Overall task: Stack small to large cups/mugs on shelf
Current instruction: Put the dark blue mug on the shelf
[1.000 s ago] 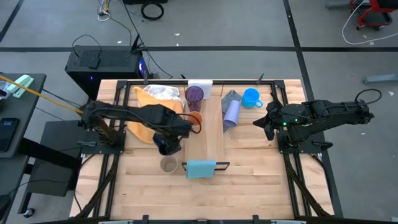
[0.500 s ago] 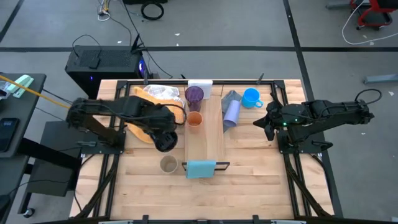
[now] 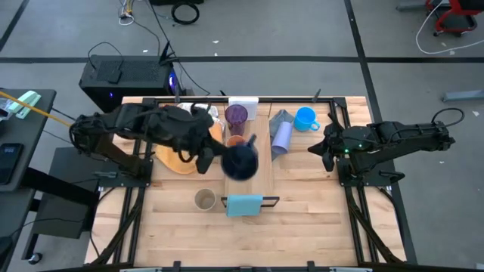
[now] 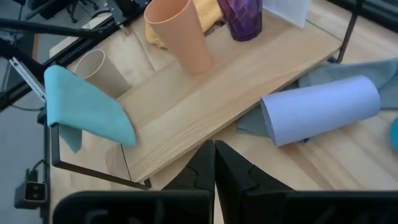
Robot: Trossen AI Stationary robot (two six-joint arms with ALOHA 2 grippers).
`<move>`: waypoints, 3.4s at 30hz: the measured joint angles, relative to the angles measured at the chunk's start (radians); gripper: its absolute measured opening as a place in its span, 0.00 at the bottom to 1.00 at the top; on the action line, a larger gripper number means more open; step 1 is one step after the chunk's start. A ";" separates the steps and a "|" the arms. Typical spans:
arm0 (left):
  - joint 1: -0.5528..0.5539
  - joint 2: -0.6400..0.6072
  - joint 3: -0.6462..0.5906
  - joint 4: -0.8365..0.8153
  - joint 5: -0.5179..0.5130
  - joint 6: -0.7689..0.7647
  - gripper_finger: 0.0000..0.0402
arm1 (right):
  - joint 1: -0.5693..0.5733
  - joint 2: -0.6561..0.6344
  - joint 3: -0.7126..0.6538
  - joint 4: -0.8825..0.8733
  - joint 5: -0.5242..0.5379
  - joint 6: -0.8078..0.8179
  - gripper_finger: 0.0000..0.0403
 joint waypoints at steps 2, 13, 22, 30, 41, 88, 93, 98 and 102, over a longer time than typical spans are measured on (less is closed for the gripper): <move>-0.005 0.018 0.000 0.002 0.057 0.003 0.03 | 0.000 0.000 0.000 0.014 0.000 -0.049 0.03; -0.014 0.144 -0.002 0.116 0.389 0.078 0.03 | -0.001 0.034 0.000 0.491 -0.469 -0.249 0.06; 0.043 0.145 -0.002 0.096 0.413 0.119 0.03 | -0.001 0.159 0.000 0.677 -0.622 -0.288 0.14; 0.045 0.144 -0.002 0.098 0.444 0.108 0.03 | -0.021 0.282 0.007 0.866 -0.629 -0.292 0.32; 0.049 0.144 -0.002 0.096 0.492 0.089 0.03 | -0.089 0.466 0.242 0.735 -0.782 -0.328 0.39; 0.053 0.164 -0.002 0.090 0.508 0.084 0.03 | -0.092 0.584 0.343 0.720 -0.869 -0.329 0.42; 0.053 0.164 -0.002 0.083 0.513 0.083 0.03 | -0.083 0.627 0.343 0.727 -0.889 -0.329 0.47; 0.053 0.164 -0.002 0.089 0.515 0.084 0.03 | -0.076 0.634 0.343 0.737 -0.890 -0.330 0.51; 0.053 0.164 -0.002 0.089 0.517 0.084 0.03 | -0.071 0.637 0.343 0.736 -0.869 -0.328 0.52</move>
